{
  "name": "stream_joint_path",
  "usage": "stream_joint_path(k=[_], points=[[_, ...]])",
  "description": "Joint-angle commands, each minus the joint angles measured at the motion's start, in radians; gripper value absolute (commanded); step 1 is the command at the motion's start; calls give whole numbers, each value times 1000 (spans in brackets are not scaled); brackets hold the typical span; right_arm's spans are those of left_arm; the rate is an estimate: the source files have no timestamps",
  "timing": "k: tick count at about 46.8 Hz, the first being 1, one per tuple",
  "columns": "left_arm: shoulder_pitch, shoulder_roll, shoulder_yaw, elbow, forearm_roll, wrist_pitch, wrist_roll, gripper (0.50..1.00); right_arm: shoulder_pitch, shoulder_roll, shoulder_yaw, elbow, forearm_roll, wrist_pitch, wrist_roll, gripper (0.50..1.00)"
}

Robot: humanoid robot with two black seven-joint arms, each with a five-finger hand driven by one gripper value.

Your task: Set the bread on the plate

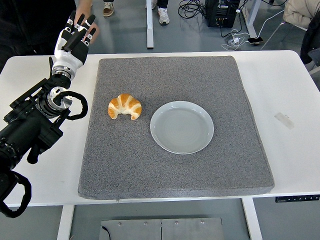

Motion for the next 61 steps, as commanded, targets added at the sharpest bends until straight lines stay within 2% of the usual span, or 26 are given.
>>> stream_joint_path(k=[1,24,38,41,46,61], points=[[1,-1,1,0,0,0,0,990,0,0,0,0,0,-1,0,1000],[-2,3,5,0,3,2,2,990,0,0,0,0,0,0,0,1000],[-7,16,10,-12,32,2,34,990,0,0,0,0,0,0,0,1000],[-7,39,12,-23,57,2,46,990,0,0,0,0,0,-1,0,1000],[-15,100,91,-40,67,2,75,990,0,0,0,0,0,0,0,1000],[-79,155,252,-89,90,2,81,990,0,0,0,0,0,0,0,1000]])
